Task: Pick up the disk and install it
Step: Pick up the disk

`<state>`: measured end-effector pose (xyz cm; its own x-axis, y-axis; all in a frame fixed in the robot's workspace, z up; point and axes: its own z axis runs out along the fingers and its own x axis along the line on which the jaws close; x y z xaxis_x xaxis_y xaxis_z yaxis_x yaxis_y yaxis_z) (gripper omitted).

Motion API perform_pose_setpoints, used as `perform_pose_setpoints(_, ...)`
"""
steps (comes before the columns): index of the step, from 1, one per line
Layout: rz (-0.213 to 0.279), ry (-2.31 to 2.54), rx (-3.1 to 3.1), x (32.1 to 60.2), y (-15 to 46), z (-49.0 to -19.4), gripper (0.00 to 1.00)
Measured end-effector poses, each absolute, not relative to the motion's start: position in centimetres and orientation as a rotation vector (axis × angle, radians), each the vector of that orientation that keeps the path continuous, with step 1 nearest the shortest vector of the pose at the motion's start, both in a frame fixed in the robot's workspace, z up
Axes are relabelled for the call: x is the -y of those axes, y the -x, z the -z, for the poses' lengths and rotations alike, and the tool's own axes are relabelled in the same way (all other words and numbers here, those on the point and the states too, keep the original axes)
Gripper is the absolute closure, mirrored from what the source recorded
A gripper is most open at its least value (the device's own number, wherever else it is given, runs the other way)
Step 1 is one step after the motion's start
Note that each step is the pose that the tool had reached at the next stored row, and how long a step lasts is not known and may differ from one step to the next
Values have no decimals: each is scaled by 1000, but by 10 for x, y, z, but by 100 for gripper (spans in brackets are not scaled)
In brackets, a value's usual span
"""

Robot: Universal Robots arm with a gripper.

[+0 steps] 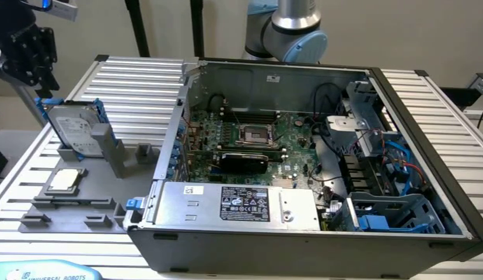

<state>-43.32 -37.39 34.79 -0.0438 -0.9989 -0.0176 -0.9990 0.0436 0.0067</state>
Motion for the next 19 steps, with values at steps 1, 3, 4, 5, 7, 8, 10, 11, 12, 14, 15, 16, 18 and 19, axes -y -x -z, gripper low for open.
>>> perform_pose_setpoints(1,-27,2167,-2263,374,433,-347,64)
perform_pose_setpoints(3,-26,2168,-2262,374,433,-346,58)
perform_pose_setpoints(4,-27,2169,-2261,374,433,-345,53)
perform_pose_setpoints(5,-27,2170,-2260,374,433,-344,53)
perform_pose_setpoints(7,-27,2171,-2259,374,433,-341,46)
perform_pose_setpoints(8,-27,2172,-2259,374,433,-339,46)
perform_pose_setpoints(10,-26,2173,-2257,374,433,-335,46)
perform_pose_setpoints(11,-26,2173,-2257,374,433,-333,46)
perform_pose_setpoints(12,-26,2173,-2257,374,433,-332,46)
perform_pose_setpoints(14,-26,2174,-2256,374,433,-328,46)
perform_pose_setpoints(15,-26,2174,-2256,374,433,-326,46)
perform_pose_setpoints(16,-26,2174,-2256,374,433,-324,46)
perform_pose_setpoints(18,-26,2174,-2255,374,433,-321,46)
perform_pose_setpoints(19,-26,2175,-2255,374,433,-319,46)
